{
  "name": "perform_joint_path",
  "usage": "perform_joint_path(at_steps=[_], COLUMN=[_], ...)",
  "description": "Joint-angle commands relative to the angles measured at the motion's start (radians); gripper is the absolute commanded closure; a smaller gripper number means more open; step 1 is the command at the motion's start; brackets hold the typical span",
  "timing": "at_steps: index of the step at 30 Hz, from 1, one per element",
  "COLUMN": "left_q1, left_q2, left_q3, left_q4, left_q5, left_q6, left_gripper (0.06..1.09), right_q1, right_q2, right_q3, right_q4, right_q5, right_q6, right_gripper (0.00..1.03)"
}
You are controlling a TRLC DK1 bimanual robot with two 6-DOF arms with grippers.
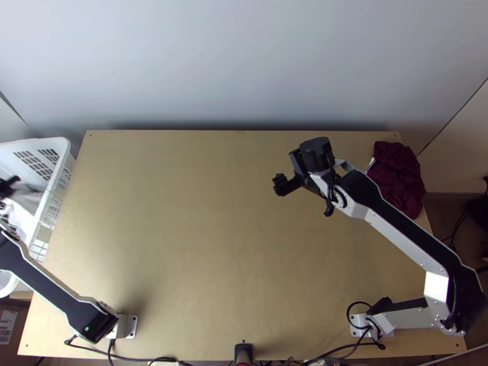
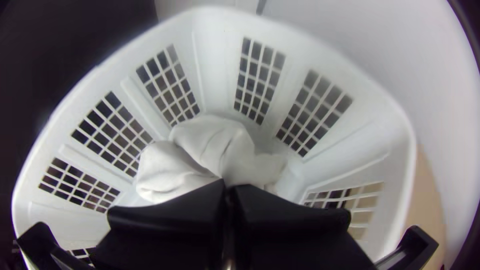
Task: Fold the t-shirt
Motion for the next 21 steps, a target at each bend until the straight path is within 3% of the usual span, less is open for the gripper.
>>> perform_joint_path(at_steps=[1, 9, 15, 21], left_q1=[-0.001, -0.091, -0.177, -0.363], left_q2=[-0.263, -0.498, -0.666, -0.804], left_q3=[0.000, -0.006, -0.034, -0.057], left_q4=[-0.089, -0.214, -0.263, -0.359], left_q5=[0.092, 0.120, 0.193, 0.206], left_q6=[-0.030, -0.063, -0.102, -0.112], left_gripper=[1.05, 1.05, 1.05, 1.05], right_q1=[-0.004, -0.005, -0.036, -0.071], right_q2=[-0.044, -0.142, -0.228, -0.304], right_q3=[-0.022, -0.115, -0.224, -0.362], right_q4=[0.011, 0.012, 0.032, 0.098], right_q5=[0.001, 0.001, 0.001, 0.001], right_q6=[0.007, 0.013, 0.013, 0.043], right_gripper=[0.04, 0.04, 0.04, 0.04])
